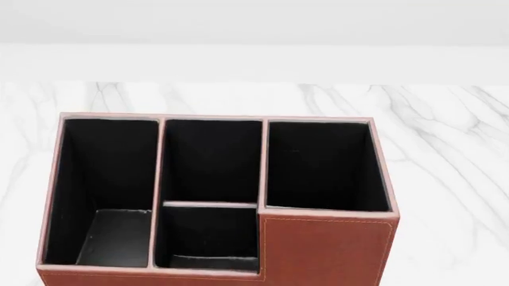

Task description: Pick up the yellow and white mug and place it to the right of the caddy.

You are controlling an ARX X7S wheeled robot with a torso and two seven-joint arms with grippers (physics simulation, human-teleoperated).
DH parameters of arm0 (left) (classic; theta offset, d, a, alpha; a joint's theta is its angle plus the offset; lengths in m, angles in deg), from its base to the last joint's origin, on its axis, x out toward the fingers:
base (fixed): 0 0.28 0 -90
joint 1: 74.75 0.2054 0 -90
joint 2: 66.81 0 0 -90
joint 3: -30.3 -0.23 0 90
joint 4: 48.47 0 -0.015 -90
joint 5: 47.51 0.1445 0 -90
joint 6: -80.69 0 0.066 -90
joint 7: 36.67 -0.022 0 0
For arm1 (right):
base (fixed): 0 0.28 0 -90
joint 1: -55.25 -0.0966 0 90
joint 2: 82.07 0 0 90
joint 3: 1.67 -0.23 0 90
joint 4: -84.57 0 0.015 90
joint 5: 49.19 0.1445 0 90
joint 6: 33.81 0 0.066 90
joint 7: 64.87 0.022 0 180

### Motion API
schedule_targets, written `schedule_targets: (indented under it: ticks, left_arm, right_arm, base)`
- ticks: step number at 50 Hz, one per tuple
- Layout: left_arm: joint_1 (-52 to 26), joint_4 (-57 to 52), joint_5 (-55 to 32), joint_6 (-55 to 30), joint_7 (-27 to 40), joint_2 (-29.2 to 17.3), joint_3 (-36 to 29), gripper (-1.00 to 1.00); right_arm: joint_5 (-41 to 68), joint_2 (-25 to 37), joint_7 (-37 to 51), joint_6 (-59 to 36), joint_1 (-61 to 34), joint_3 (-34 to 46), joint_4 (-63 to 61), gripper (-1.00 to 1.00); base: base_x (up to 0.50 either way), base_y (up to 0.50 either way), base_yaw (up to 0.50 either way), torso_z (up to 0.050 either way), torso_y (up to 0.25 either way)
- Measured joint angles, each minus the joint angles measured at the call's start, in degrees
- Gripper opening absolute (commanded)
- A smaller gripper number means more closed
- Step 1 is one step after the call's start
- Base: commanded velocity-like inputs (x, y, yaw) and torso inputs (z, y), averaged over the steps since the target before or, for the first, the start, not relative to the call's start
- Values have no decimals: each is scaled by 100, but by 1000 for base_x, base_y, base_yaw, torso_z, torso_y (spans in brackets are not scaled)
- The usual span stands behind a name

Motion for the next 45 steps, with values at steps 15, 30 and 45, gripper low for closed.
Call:
schedule_targets:
  ticks: [15,30,45]
  left_arm:
    - [0,0,6,-4,6,0,-12,100]
    - [0,0,32,-11,11,0,-51,100]
    - [0,0,32,-15,7,0,-46,100]
  right_arm:
    - [-23,-65,-2,-144,166,81,-20,100]
    - [-25,-212,-181,-221,331,175,67,100]
    - [12,-306,-371,-199,481,188,255,100]
  base:
    - [0,0,0,0,0]
    - [0,0,0,0,0]
    - [0,0,0,0,0]
